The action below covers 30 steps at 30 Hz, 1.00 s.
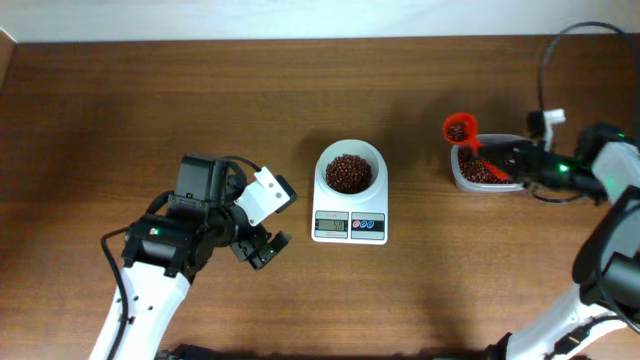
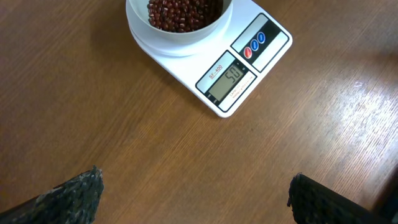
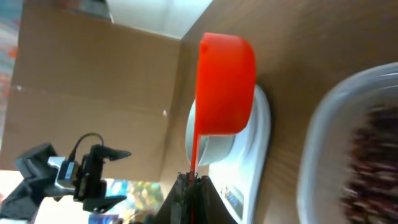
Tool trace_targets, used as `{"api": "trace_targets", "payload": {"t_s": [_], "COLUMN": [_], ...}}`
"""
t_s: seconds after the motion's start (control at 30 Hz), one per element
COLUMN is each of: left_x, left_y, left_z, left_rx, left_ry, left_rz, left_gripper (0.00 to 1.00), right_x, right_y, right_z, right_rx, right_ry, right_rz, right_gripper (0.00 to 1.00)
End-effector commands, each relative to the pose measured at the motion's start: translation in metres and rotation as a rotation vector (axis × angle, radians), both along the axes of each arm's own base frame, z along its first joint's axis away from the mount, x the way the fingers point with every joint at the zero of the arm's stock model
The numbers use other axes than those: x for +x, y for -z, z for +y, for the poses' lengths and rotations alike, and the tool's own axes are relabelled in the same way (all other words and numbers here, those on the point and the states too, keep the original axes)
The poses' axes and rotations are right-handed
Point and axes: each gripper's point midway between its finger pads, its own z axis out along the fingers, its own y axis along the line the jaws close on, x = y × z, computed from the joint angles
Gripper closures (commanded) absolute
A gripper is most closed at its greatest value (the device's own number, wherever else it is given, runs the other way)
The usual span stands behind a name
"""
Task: Scoop and weigh 50g on scale
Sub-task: 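Move the scoop back to the bean tub with the right gripper, then lift the red scoop out of the tub with the right gripper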
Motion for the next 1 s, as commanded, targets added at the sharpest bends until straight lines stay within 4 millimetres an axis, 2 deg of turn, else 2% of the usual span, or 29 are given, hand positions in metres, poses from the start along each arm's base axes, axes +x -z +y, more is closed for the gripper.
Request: {"api": "trace_targets", "payload": {"t_s": [0.0,0.1,0.17,0.23,0.33,0.5,0.7,0.83,0.9,0.97], "left_x": [0.003,0.003,0.003,0.003,0.003,0.003,0.003,0.003,0.003,0.003], "left_y": [-0.007,-0.007,-0.007,-0.007,-0.008,-0.007,-0.007,-0.007,-0.007,-0.007], "left_z": [0.000,0.000,0.000,0.000,0.000,0.000,0.000,0.000,0.000,0.000], "left_rx": [-0.001,-0.001,0.000,-0.001,-0.001,-0.001,-0.001,-0.001,-0.001,-0.001], "left_ry": [0.006,0.006,0.006,0.006,0.006,0.006,0.006,0.006,0.006,0.006], "left_rz": [-0.028,-0.028,-0.028,-0.028,-0.029,-0.028,-0.028,-0.028,-0.028,-0.028], "left_gripper": [0.01,0.01,0.01,0.01,0.01,0.01,0.01,0.01,0.01,0.01], "right_x": [-0.019,-0.052,-0.069,-0.074,-0.072,-0.070,-0.049,-0.040,-0.035,-0.040], "right_y": [-0.010,-0.016,-0.020,-0.024,-0.024,-0.022,-0.005,0.028,0.031,0.047], "right_z": [-0.040,-0.079,-0.097,-0.100,-0.089,-0.090,-0.086,-0.081,-0.087,-0.096], "right_rx": [-0.026,-0.058,-0.093,-0.119,-0.159,-0.241,-0.389,-0.576,-0.619,-0.711], "right_ry": [0.086,0.171,0.204,0.203,0.148,0.116,0.039,-0.139,-0.141,-0.223], "right_rz": [-0.098,-0.114,-0.149,-0.208,-0.273,-0.389,-0.562,-0.632,-0.666,-0.615], "right_gripper": [0.96,0.96,0.96,0.96,0.96,0.96,0.96,0.96,0.96,0.96]}}
